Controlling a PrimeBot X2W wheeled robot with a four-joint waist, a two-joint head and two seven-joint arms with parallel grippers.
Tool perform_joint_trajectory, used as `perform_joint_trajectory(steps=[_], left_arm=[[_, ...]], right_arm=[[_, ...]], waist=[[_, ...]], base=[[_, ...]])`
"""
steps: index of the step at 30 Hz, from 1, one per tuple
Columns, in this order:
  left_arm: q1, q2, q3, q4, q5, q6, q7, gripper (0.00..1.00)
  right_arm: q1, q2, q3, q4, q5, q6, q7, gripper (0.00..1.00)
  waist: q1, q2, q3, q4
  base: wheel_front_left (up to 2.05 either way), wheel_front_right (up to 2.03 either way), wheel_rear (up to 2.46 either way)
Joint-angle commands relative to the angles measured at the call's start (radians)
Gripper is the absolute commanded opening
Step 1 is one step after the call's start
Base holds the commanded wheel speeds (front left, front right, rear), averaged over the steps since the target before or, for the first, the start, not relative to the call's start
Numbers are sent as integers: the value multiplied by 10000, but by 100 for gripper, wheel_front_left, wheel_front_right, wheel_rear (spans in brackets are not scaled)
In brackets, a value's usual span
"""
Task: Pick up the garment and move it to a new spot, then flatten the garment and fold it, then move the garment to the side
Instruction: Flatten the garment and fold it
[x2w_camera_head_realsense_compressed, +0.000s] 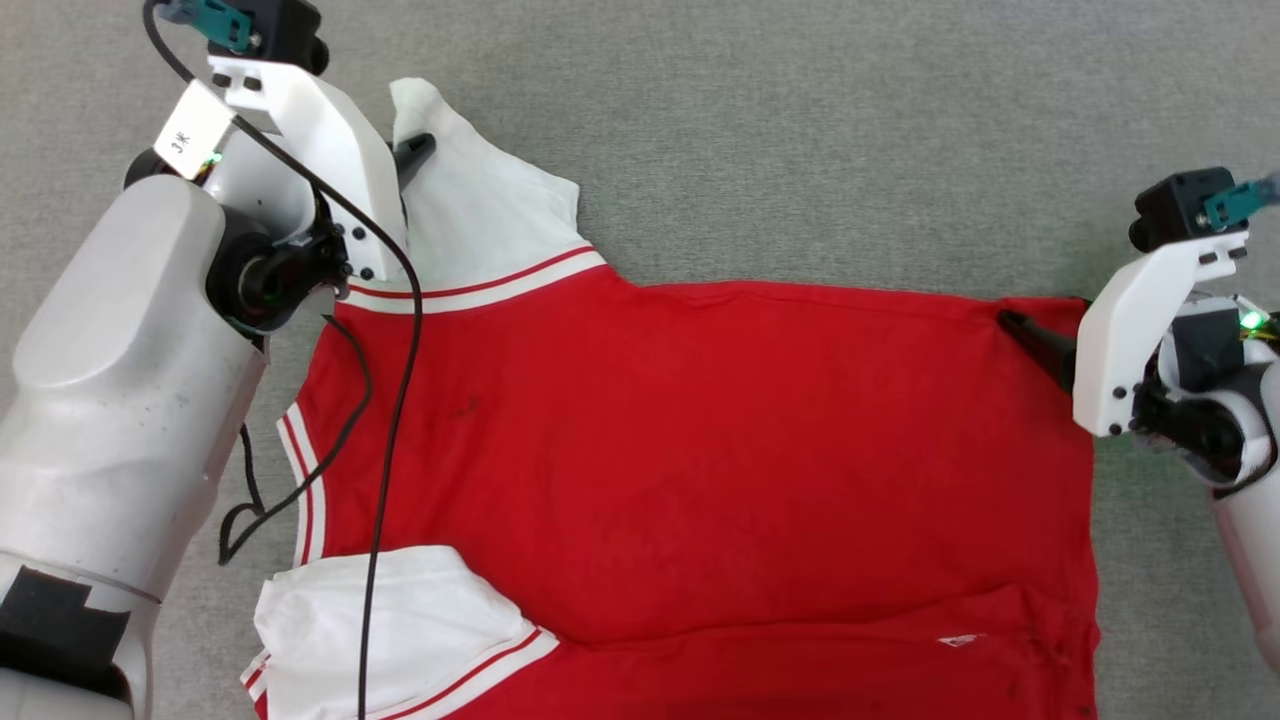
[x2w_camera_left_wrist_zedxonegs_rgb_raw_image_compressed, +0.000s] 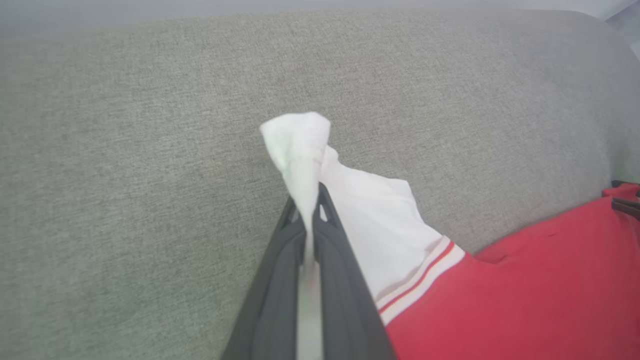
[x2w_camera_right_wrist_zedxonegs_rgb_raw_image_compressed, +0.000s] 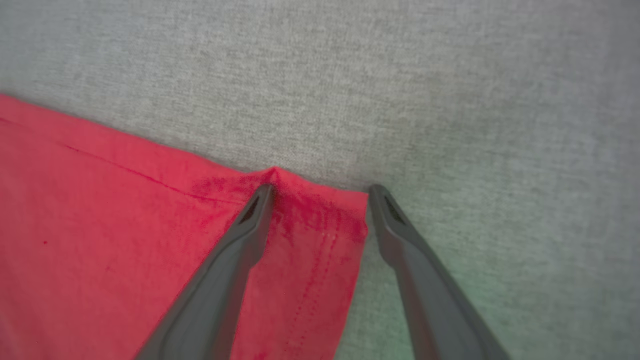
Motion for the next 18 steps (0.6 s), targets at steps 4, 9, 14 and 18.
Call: perform_joint_trajectory(steps=[4, 9, 14, 18], left_arm=[[260, 155, -114, -330, -212, -9, -193, 0], [465, 340, -154, -517, -335, -9, -478, 0], [909, 521, 36, -767, -560, -9, -1079, 0], [1562, 648, 227, -1074, -747, -4, -1589, 0]], right_arm=[[382, 241, 794, 1146, 439, 16, 1554, 41], [-106, 38, 778, 1048, 466, 13, 1312, 0], [-426, -276, 167, 321, 313, -1, 392, 0], [25, -379, -331, -335, 105, -2, -125, 0]], waist=[[0, -1, 70, 224], [0, -1, -100, 287], [0, -1, -526, 356], [0, -1, -981, 448]], base=[[0, 0, 0], [0, 0, 0], [0, 0, 0], [0, 0, 0]])
